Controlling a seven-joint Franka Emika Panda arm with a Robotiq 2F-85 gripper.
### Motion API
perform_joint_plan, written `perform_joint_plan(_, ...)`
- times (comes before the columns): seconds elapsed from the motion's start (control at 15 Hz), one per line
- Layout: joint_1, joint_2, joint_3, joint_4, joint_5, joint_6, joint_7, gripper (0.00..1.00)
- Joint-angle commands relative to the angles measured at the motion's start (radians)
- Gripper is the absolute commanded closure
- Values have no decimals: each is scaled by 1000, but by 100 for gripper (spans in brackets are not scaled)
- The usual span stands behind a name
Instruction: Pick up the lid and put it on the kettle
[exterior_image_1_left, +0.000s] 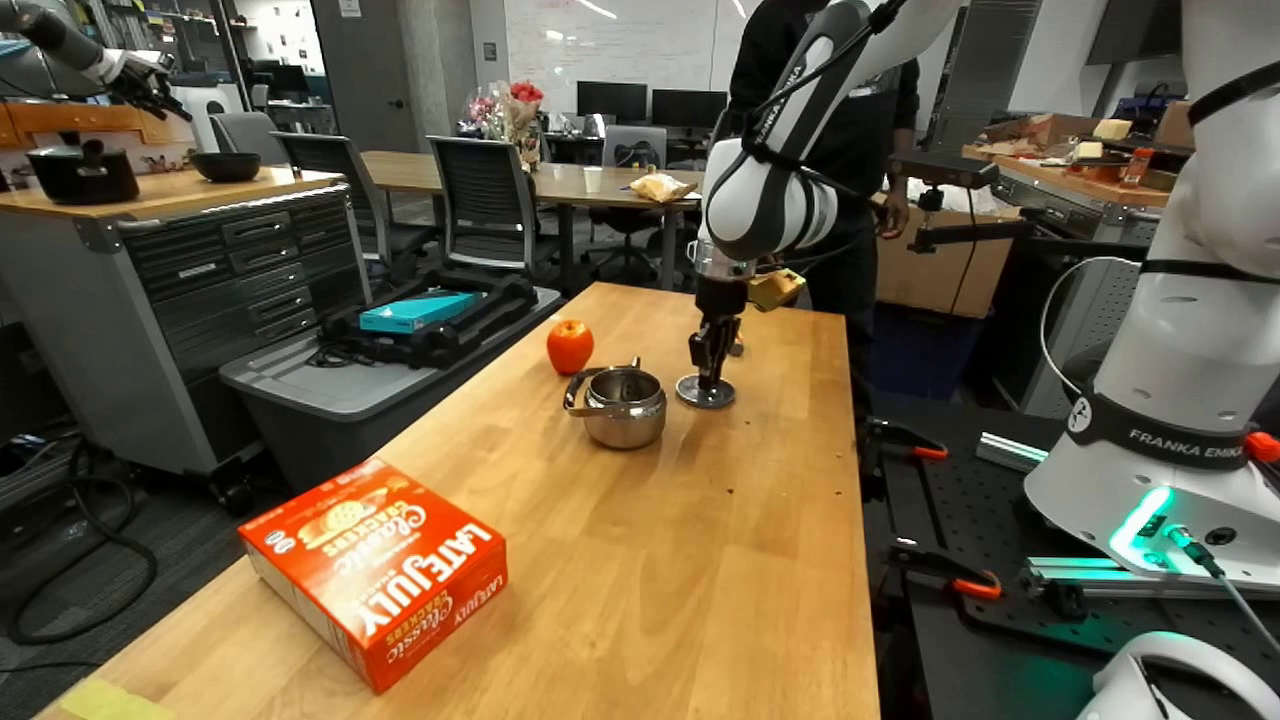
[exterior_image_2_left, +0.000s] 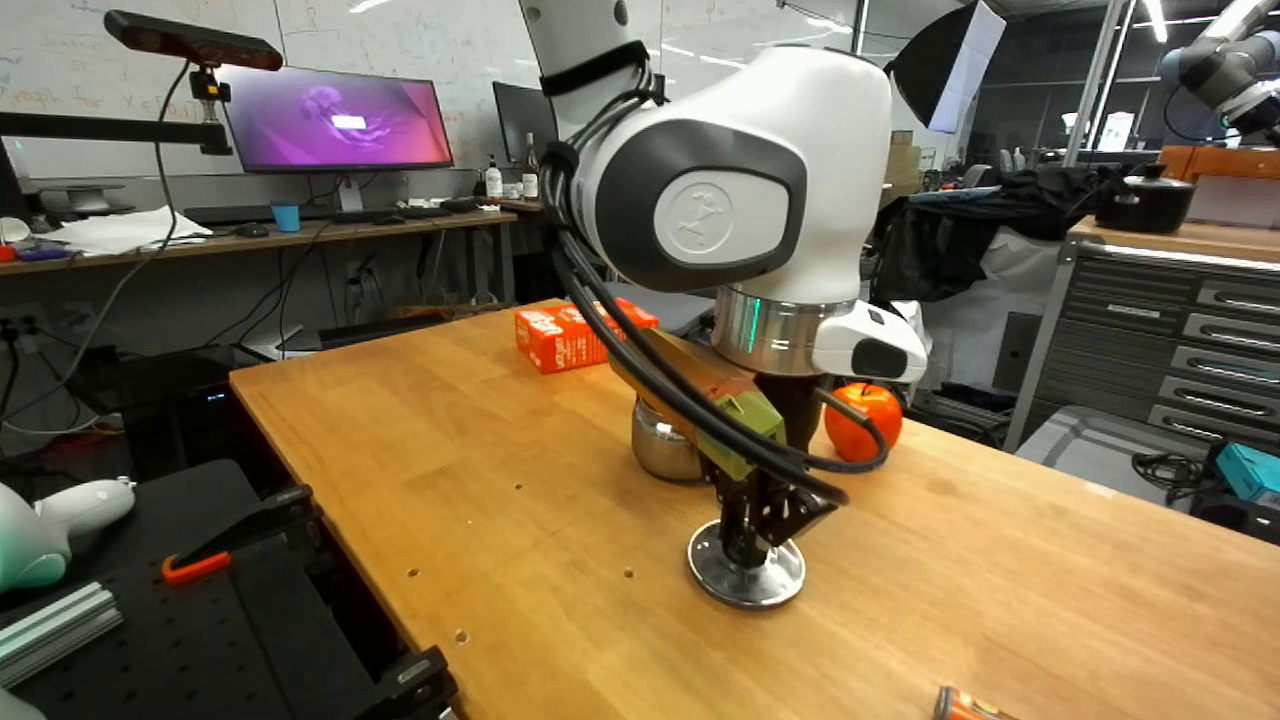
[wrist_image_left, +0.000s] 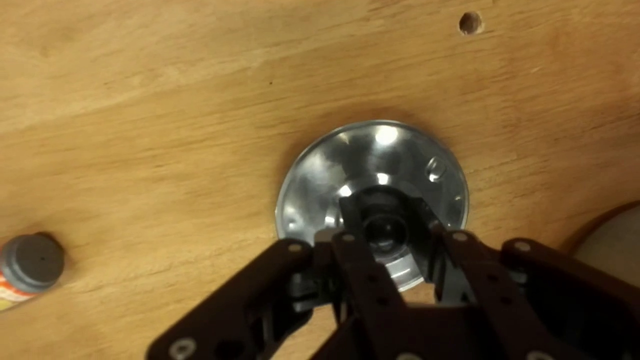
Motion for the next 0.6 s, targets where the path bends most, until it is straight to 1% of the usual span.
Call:
perform_joint_plan(0.0, -23, -19, 16, -10, 12, 20, -24, 93)
perform_joint_plan(0.27, -30, -50, 21, -25, 17, 10, -35, 93)
perform_joint_plan(0.53, -24, -85, 10, -43, 5, 1, -36, 93)
